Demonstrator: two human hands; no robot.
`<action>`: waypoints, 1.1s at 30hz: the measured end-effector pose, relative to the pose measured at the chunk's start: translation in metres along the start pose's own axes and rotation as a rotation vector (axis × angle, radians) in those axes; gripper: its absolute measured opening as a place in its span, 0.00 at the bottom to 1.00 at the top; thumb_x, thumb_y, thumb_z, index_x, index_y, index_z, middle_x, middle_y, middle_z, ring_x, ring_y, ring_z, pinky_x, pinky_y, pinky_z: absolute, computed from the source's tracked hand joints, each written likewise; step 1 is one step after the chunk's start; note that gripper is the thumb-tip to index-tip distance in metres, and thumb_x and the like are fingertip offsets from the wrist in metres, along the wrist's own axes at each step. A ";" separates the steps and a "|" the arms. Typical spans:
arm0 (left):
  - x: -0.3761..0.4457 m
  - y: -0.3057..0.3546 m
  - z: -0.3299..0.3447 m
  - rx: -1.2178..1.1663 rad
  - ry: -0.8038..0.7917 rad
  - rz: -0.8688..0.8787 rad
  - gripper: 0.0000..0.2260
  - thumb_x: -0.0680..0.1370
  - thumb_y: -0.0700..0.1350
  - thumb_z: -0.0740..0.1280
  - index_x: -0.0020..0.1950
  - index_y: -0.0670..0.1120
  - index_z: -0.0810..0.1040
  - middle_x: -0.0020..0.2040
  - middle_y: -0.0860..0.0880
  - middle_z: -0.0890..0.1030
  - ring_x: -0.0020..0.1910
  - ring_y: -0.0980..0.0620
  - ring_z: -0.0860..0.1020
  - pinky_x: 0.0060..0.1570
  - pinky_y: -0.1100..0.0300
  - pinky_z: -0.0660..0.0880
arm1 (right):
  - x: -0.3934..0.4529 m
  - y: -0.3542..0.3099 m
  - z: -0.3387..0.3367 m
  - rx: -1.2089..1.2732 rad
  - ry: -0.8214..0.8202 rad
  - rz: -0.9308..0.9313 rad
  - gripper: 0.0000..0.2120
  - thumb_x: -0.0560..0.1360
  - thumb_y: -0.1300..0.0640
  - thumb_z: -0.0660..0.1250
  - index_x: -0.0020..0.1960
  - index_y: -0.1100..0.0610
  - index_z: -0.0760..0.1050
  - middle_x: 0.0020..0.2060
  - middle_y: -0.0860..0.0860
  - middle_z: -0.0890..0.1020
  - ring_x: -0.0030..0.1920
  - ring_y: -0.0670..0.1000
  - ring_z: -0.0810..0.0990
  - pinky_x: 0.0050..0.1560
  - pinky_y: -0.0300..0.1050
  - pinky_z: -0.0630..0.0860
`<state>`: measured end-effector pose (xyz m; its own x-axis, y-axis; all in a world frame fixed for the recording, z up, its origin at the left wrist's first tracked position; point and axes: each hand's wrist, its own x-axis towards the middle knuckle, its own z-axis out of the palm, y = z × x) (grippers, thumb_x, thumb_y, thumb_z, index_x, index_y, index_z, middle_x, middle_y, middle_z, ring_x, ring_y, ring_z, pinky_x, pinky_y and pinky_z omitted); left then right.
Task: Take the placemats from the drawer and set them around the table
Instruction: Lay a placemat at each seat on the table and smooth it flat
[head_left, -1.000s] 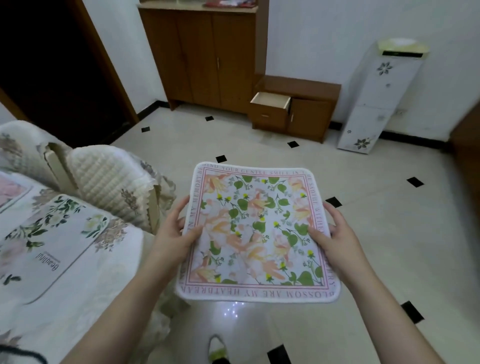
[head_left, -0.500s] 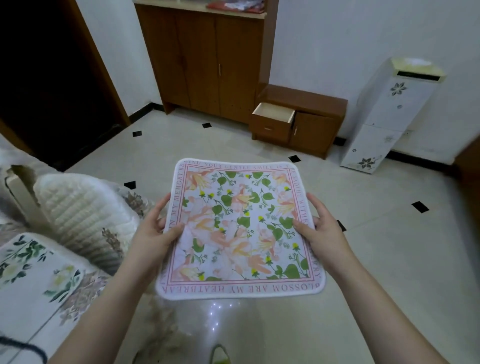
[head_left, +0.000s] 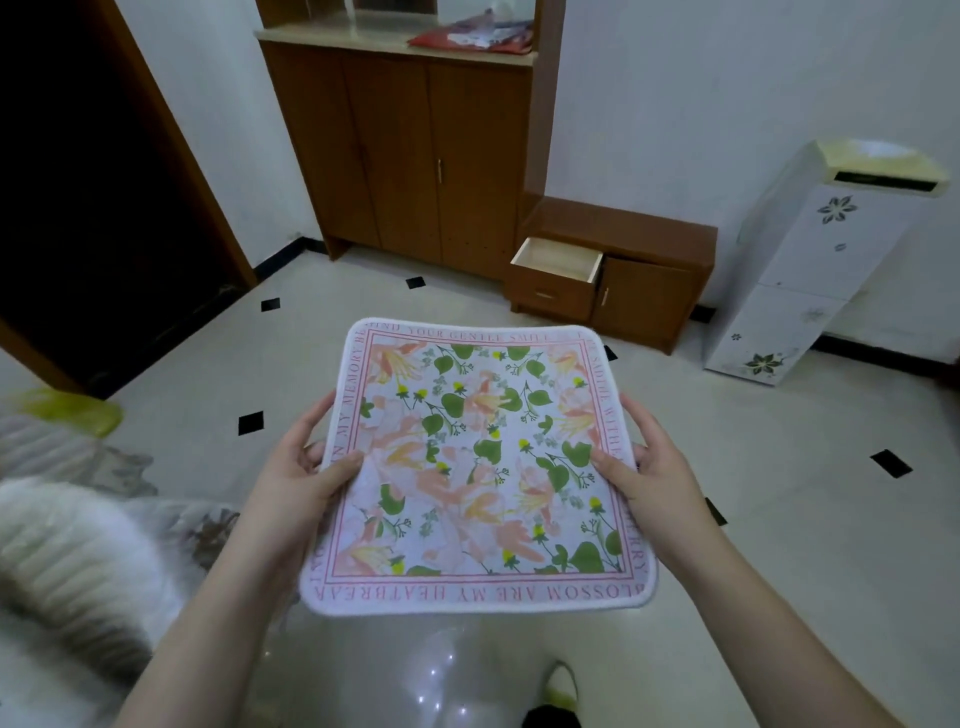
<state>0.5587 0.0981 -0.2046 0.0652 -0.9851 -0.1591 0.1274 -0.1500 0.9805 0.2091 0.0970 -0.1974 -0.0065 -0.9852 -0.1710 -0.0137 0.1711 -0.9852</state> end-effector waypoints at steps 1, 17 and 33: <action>0.013 -0.002 0.006 0.010 0.010 0.002 0.29 0.78 0.34 0.68 0.69 0.65 0.72 0.56 0.42 0.85 0.48 0.37 0.85 0.38 0.42 0.82 | 0.015 -0.001 -0.006 0.001 -0.009 -0.006 0.32 0.78 0.59 0.69 0.74 0.38 0.60 0.51 0.52 0.86 0.47 0.59 0.87 0.48 0.62 0.82; 0.148 0.012 0.010 -0.060 0.260 -0.009 0.30 0.76 0.37 0.70 0.70 0.65 0.70 0.58 0.42 0.84 0.48 0.36 0.85 0.40 0.40 0.82 | 0.238 -0.038 0.011 -0.039 -0.248 0.012 0.32 0.78 0.61 0.69 0.74 0.38 0.61 0.50 0.53 0.87 0.46 0.59 0.87 0.46 0.62 0.83; 0.254 0.043 -0.174 0.038 0.530 0.052 0.30 0.78 0.40 0.68 0.69 0.71 0.67 0.55 0.49 0.86 0.48 0.42 0.86 0.43 0.42 0.83 | 0.408 -0.090 0.251 -0.184 -0.545 -0.007 0.30 0.78 0.58 0.69 0.62 0.25 0.64 0.47 0.50 0.87 0.43 0.59 0.87 0.35 0.52 0.84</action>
<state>0.7526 -0.1439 -0.2229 0.5625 -0.8154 -0.1372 0.0752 -0.1148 0.9905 0.4591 -0.3212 -0.1826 0.5100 -0.8377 -0.1954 -0.1864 0.1142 -0.9758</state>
